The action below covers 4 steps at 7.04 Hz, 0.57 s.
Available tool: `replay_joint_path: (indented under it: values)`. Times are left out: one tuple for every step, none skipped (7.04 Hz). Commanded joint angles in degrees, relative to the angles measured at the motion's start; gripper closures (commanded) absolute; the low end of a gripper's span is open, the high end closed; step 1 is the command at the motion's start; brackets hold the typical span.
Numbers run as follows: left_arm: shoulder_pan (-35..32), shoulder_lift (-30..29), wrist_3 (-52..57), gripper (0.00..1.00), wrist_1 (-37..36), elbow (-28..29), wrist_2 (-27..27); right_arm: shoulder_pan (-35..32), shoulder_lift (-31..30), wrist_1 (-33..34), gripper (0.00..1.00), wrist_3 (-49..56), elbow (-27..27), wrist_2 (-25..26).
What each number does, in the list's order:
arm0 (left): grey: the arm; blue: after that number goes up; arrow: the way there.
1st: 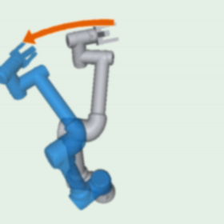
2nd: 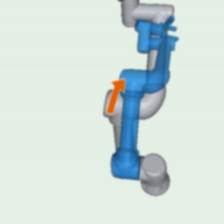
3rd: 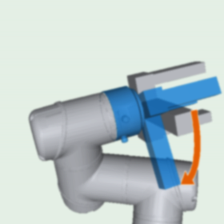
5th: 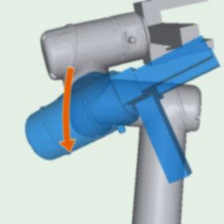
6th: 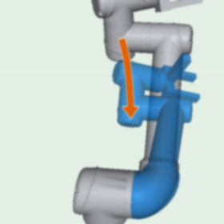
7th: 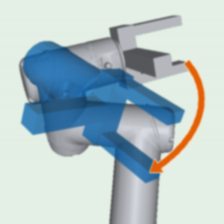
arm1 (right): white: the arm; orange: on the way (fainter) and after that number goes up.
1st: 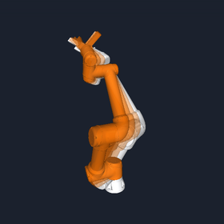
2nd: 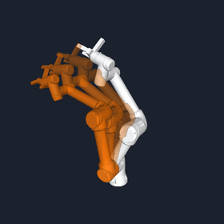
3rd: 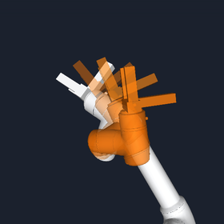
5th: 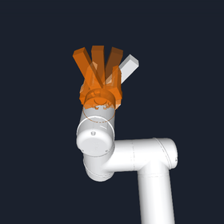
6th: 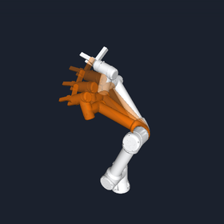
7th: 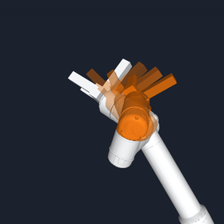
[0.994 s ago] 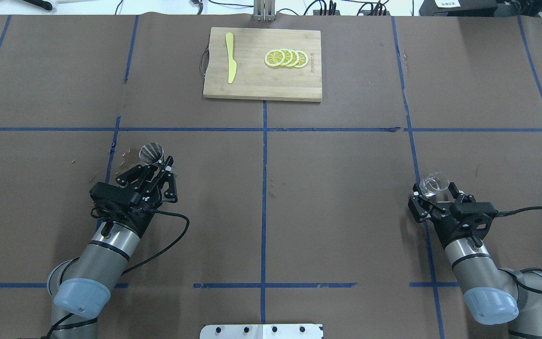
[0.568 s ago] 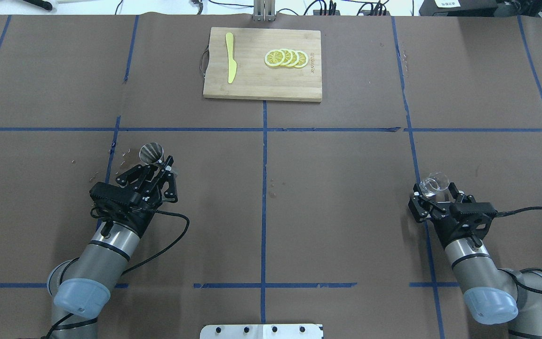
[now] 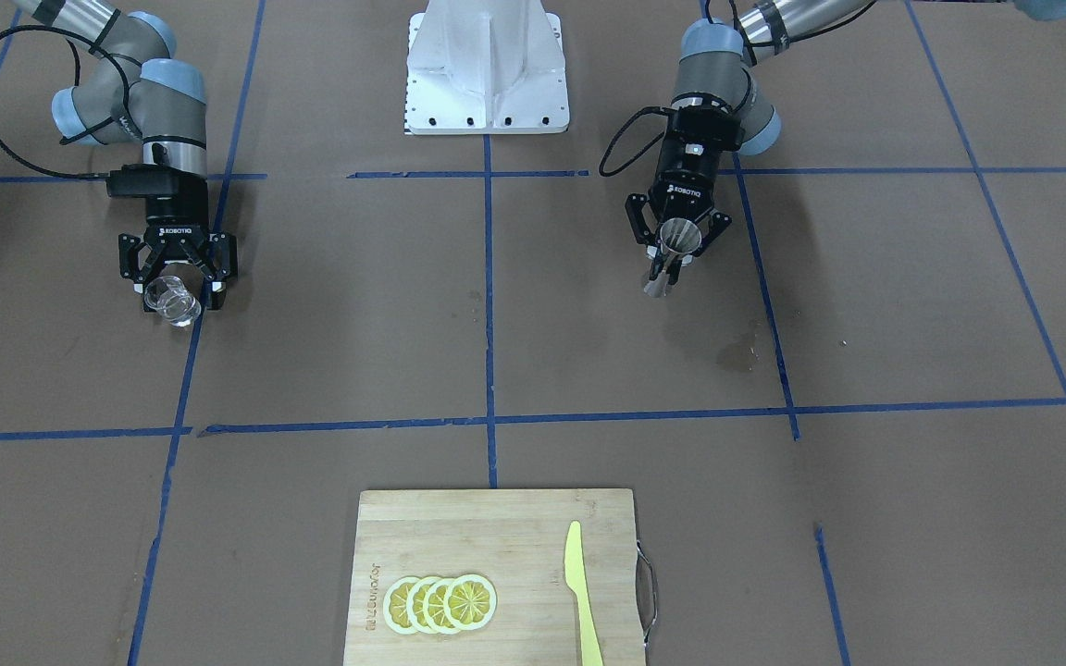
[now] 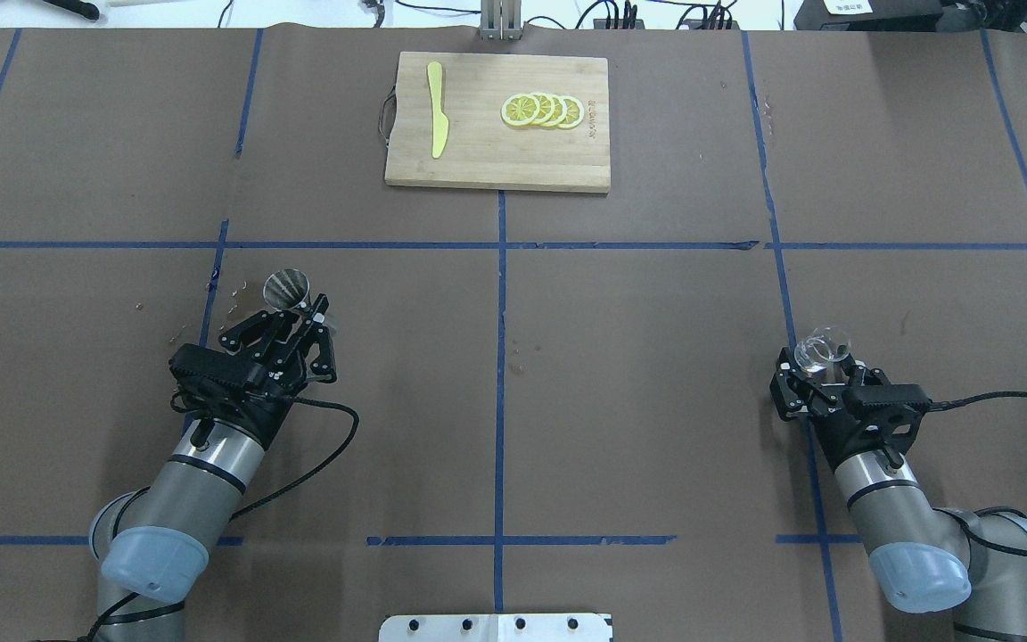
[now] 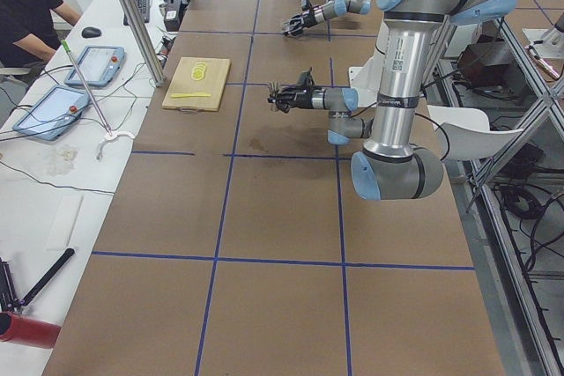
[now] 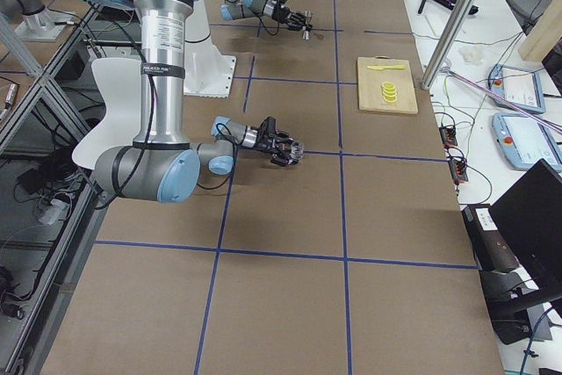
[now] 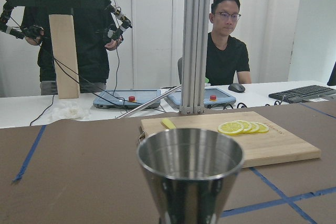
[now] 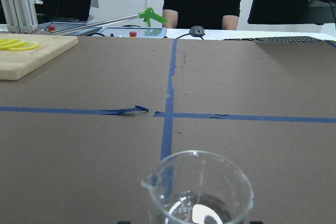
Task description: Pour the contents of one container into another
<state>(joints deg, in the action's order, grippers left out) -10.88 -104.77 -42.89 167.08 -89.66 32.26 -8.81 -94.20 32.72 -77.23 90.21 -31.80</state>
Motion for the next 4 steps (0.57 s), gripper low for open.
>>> replay_joint_path:
  values:
    - [-0.01,0.0,0.0,1.0,0.0,0.01,0.0,-0.16,-0.1,-0.03,0.72,0.41,-0.03,-0.72]
    - [-0.01,0.0,0.09,1.0,0.0,0.01,0.0,-0.24,-0.19,-0.11,0.83,1.64,0.05,-0.72]
    - [-0.01,0.0,0.09,1.0,0.0,0.01,0.0,-0.42,-0.37,-0.29,0.88,2.52,0.14,-0.64]
    - [-0.01,0.0,0.0,1.0,0.0,0.01,0.0,-0.59,-0.46,-0.38,0.92,2.7,0.32,-0.46]
